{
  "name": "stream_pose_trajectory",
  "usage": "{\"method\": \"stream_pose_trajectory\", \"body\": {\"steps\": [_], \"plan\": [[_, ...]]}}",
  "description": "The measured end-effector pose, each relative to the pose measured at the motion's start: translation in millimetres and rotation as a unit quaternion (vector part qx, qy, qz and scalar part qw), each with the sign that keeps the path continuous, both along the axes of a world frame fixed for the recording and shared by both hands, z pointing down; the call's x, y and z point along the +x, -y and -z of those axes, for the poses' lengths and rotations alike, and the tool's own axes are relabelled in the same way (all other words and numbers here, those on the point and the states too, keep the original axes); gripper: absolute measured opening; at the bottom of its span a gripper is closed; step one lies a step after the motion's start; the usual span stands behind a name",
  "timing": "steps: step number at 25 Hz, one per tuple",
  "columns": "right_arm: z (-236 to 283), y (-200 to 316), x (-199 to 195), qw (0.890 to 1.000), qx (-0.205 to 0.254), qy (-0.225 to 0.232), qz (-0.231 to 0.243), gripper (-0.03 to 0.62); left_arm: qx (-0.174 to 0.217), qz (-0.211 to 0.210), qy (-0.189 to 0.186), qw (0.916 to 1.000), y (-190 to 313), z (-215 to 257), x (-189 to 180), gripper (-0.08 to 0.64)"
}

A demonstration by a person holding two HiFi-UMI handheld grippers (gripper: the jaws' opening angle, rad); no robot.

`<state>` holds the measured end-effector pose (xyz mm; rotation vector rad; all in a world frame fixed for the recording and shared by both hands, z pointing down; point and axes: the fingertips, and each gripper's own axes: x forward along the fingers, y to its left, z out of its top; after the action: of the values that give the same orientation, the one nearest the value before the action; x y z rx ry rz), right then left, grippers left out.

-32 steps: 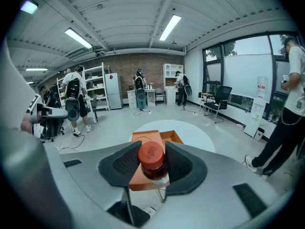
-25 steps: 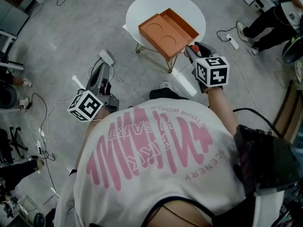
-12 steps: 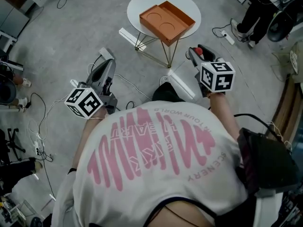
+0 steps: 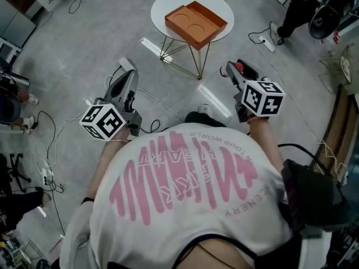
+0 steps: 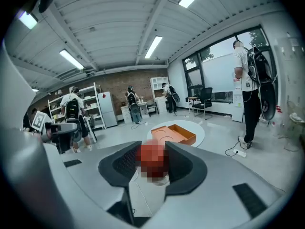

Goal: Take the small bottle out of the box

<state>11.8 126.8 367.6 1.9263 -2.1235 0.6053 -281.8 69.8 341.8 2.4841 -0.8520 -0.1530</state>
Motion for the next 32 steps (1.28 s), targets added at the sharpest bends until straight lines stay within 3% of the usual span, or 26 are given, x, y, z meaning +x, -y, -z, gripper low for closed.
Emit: {"method": "stream_pose_trajectory", "body": {"steps": [8,19,24,32], "plan": [[34,-22,14,1.000,0.030,0.003,-0.006,0.152,0.003,0.011,-0.007,0.9999,-19,9,17,0.008],[46,-47,68,0.999,0.029,0.035,-0.011,0.153,-0.013,0.006,-0.009,0.9999,-49,17,75,0.008],[42,-59,84,1.000,0.018,0.023,0.001,0.153,-0.014,0.024,-0.007,0.9996,-61,13,89,0.008],[24,-77,104,0.999,-0.001,0.036,-0.002,0.153,-0.018,0.019,0.008,0.9996,-75,7,109,0.008]]}}
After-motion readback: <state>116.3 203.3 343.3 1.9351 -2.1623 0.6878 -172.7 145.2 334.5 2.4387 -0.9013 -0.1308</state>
